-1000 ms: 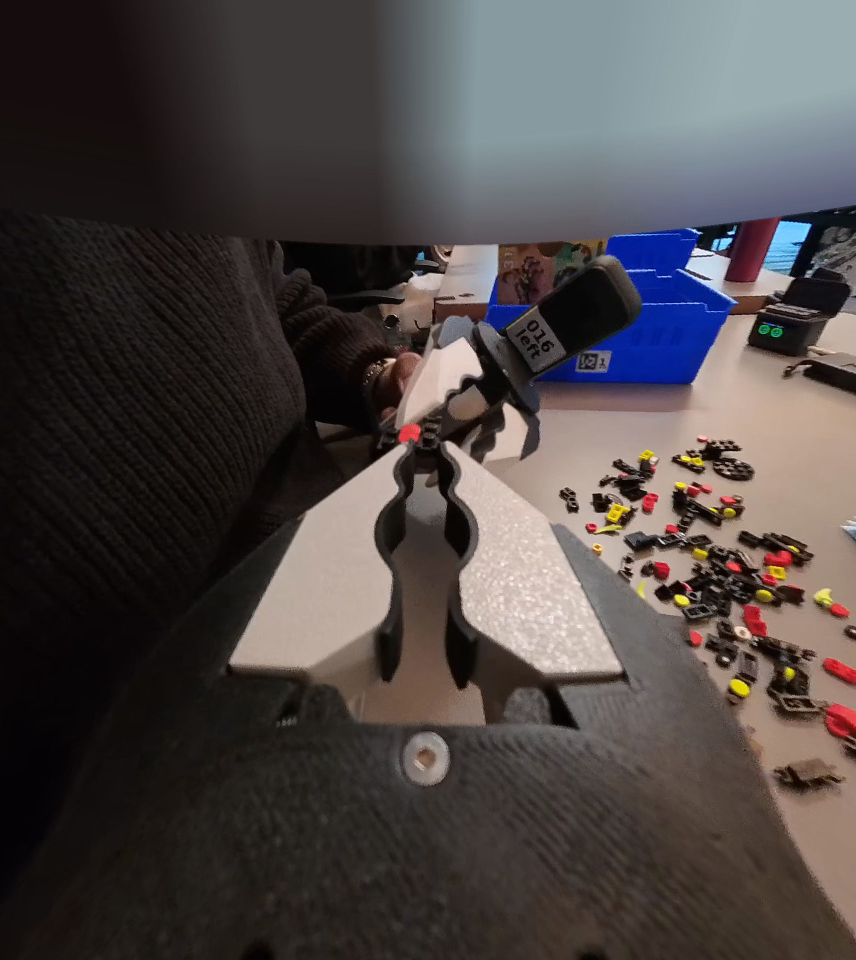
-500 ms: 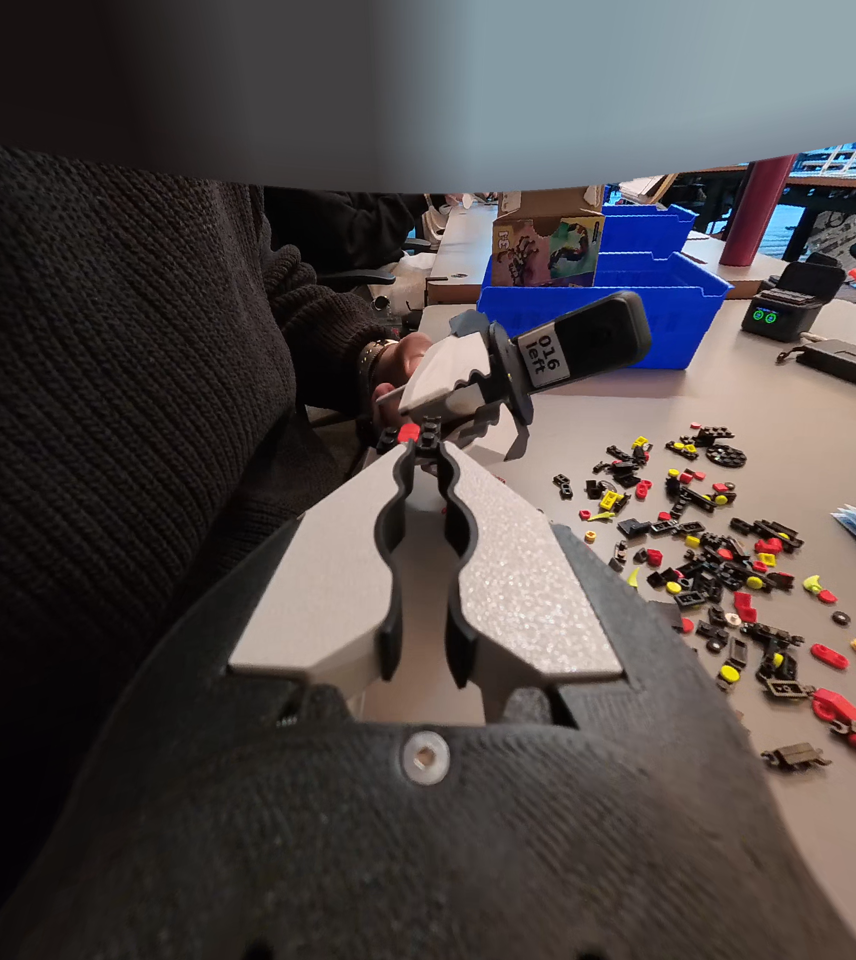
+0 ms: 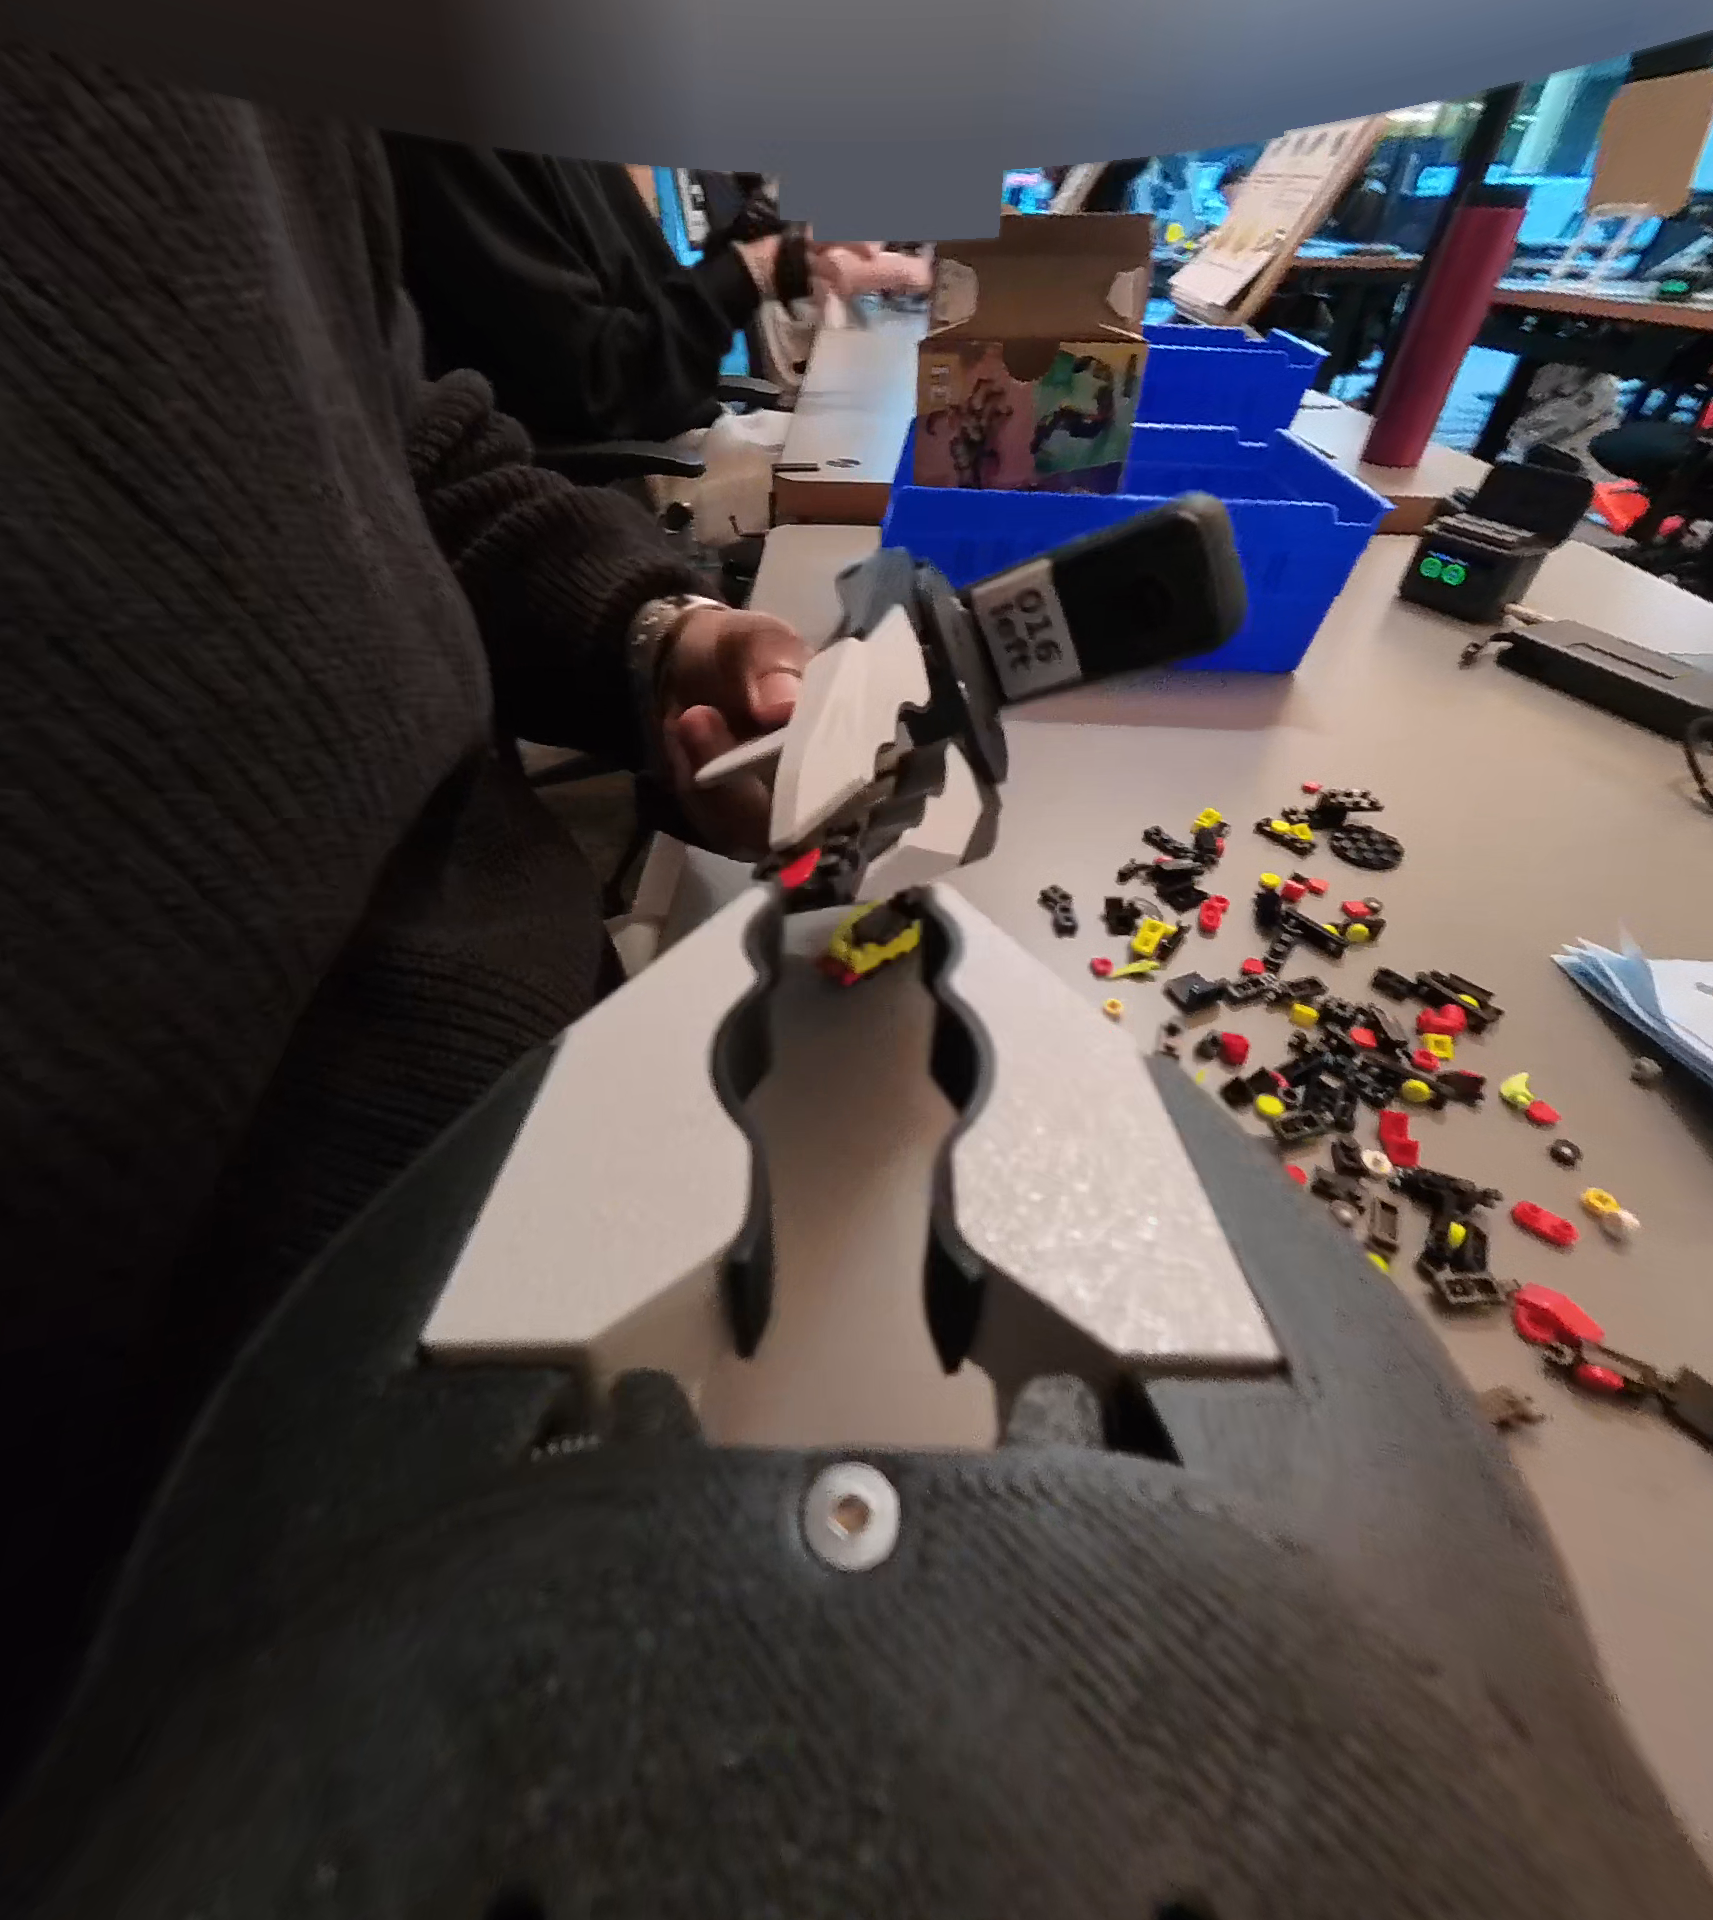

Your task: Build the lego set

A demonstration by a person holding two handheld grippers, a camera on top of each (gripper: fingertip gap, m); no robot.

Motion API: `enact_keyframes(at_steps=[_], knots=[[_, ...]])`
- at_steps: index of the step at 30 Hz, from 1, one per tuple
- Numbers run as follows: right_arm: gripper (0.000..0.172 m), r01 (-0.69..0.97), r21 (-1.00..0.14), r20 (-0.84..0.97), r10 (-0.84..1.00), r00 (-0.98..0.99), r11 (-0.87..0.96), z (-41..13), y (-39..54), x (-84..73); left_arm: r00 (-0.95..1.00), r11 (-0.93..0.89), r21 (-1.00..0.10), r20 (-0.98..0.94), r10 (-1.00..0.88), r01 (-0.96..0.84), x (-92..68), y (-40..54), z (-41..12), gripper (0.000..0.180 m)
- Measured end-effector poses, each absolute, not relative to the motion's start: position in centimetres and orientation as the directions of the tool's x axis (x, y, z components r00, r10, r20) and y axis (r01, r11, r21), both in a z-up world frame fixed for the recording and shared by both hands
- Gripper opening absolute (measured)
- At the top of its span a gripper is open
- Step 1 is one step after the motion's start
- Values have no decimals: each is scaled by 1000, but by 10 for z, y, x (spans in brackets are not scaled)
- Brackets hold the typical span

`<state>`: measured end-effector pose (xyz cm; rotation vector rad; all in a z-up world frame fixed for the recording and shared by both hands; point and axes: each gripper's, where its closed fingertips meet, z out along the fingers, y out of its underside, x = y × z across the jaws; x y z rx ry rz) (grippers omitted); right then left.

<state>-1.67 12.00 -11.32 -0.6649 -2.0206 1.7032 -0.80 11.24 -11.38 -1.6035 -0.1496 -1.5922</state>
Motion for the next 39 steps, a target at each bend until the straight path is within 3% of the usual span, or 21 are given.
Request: enact_keyframes(at_steps=[4,8,13,16,30,39], knots=[[69,131,-989,-46,699,-714,69,-110,136,-34,418,-540,-632,774,-475,556,-15,117,-120,5],[73,209,-978,-145,711,-688,2,-112,139,-38,616,-447,-778,625,-479,442,-19,120,-123,5],[41,274,-961,-236,652,-721,-46,-112,130,-32,740,-367,-870,478,-473,328,-22,121,-122,5],[33,287,-958,-238,647,-724,-32,-115,127,-30,771,-342,-897,422,-476,280,-20,121,-122,5],[11,313,-949,-265,603,-752,-26,-118,116,-25,790,-329,-918,367,-491,222,-13,121,-124,5],[10,336,-940,-305,578,-757,-57,-117,116,-24,780,-336,-912,385,-494,237,-12,121,-123,5]])
